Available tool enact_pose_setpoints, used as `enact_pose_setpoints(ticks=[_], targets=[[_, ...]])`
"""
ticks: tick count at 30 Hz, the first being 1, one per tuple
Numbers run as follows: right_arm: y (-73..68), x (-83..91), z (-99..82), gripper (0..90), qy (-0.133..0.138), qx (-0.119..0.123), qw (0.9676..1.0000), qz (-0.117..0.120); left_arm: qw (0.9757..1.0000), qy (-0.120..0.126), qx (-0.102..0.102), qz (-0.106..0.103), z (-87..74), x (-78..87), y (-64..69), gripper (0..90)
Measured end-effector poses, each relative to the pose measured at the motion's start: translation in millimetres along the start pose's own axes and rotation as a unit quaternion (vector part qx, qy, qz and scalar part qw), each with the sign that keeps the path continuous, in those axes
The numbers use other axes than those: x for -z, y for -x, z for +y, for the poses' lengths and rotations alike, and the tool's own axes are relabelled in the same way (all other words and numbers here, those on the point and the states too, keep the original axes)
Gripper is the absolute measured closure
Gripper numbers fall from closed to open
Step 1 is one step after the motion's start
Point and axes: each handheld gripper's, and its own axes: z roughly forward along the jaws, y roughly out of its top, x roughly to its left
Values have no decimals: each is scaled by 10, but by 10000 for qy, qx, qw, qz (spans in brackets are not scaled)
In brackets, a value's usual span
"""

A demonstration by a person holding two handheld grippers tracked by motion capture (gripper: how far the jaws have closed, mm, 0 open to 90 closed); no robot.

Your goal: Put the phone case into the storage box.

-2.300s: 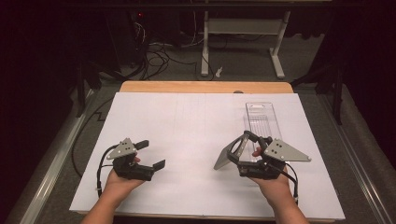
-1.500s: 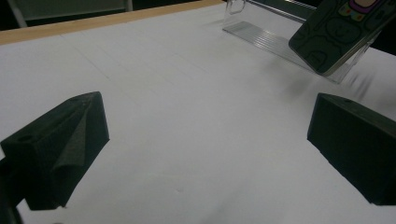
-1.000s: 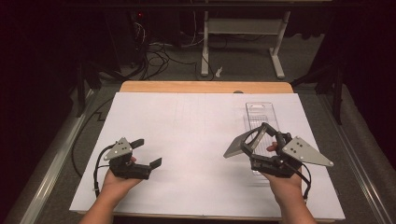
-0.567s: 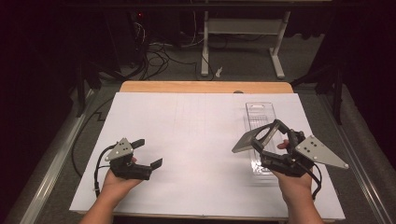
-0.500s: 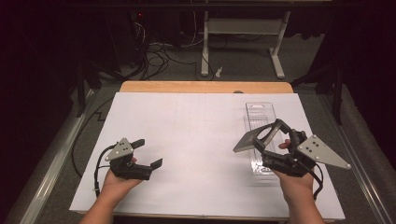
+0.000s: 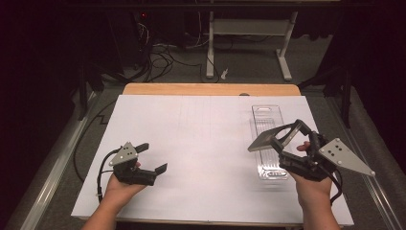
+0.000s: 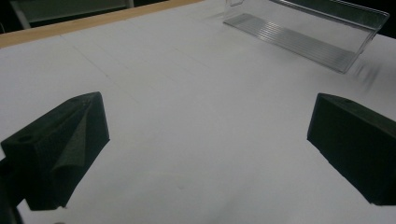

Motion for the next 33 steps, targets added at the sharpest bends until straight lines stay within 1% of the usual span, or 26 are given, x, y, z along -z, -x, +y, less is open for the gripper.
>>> enact_pose_setpoints(ticks=[15,23,30,33], targets=[[128,103,43,150,122,-11,9994,-327,10000,-2,-12,-17,-4,-1,7,2],[203,149,39,150,127,-23,9987,-498,10000,21,22,-34,0,2,6,2],[256,173,26,150,108,22,9979,-642,10000,26,40,-34,3,4,4,2],[292,182,3,150,93,-17,9975,-699,10000,29,41,-33,4,4,6,2]])
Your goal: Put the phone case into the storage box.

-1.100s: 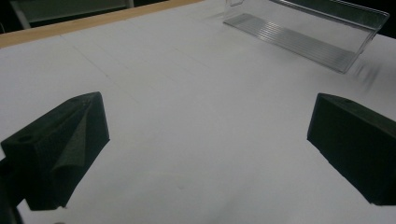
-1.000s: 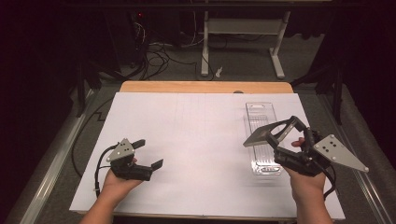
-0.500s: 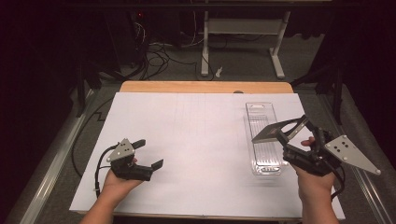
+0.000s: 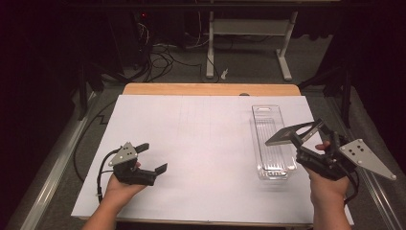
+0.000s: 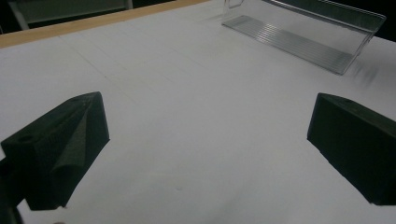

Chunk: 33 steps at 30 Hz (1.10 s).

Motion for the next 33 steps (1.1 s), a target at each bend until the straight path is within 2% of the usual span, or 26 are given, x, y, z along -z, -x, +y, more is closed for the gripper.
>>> enact_pose_setpoints(ticks=[10,20,33], targets=[[74,37,2,150,3,45,9999,-140,10000,21,4,3,7,5,-3,2],[18,18,4,150,-12,149,9996,-233,10000,25,-17,-14,6,6,8,2],[-106,-284,-20,150,-225,214,9986,-433,10000,25,6,-88,9,14,11,2]])
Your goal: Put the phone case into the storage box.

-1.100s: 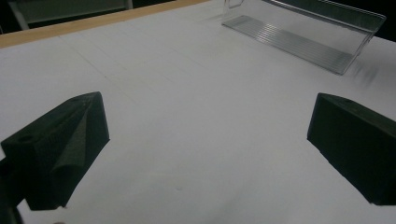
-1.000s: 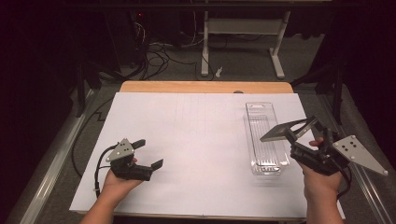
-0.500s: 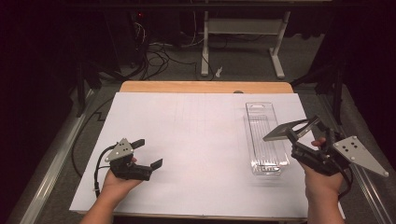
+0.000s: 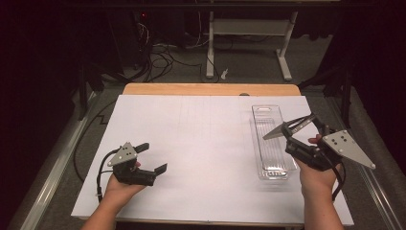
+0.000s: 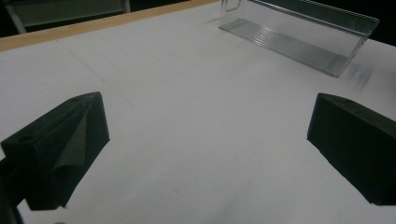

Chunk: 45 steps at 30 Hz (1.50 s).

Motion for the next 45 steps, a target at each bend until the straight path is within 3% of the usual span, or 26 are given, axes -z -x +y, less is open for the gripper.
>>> enact_pose_setpoints(ticks=[10,27,45], targets=[[-34,-283,33,150,-121,133,9997,-147,10000,1,17,-14,6,9,6,2],[-5,-543,181,150,-103,120,9994,-311,10000,27,30,-39,17,27,3,2],[42,-910,152,149,-325,132,9970,-693,10000,58,59,-53,30,34,-3,2]])
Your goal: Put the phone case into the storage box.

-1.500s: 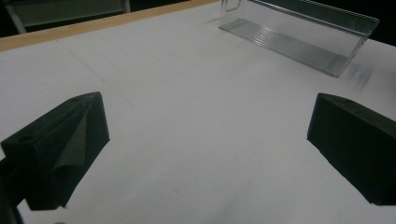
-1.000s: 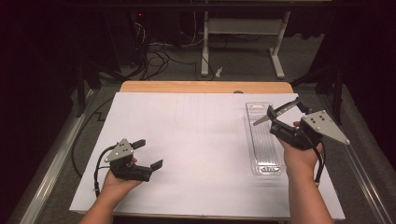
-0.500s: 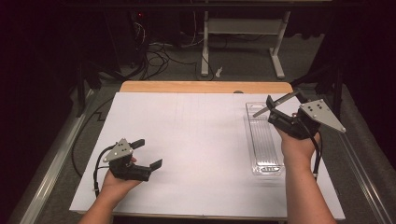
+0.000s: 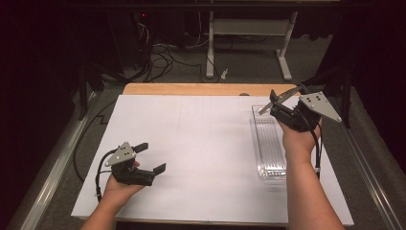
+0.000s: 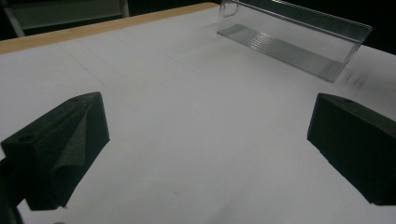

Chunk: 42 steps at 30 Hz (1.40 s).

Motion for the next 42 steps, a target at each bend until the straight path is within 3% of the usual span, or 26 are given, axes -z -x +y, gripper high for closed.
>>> enact_pose_setpoints(ticks=[11,18,29,42], targets=[[-33,-196,-134,148,-244,-31,9996,-142,10000,-8,19,-13,-2,5,11,2],[-34,-227,-207,148,-372,-58,9989,-267,10000,3,28,-9,-1,7,11,2],[-3,-384,-359,148,-709,-176,9963,-442,10000,-8,40,-12,-6,2,9,2],[13,-506,-516,147,-913,-334,9937,-550,10000,10,37,-37,4,17,4,2]])
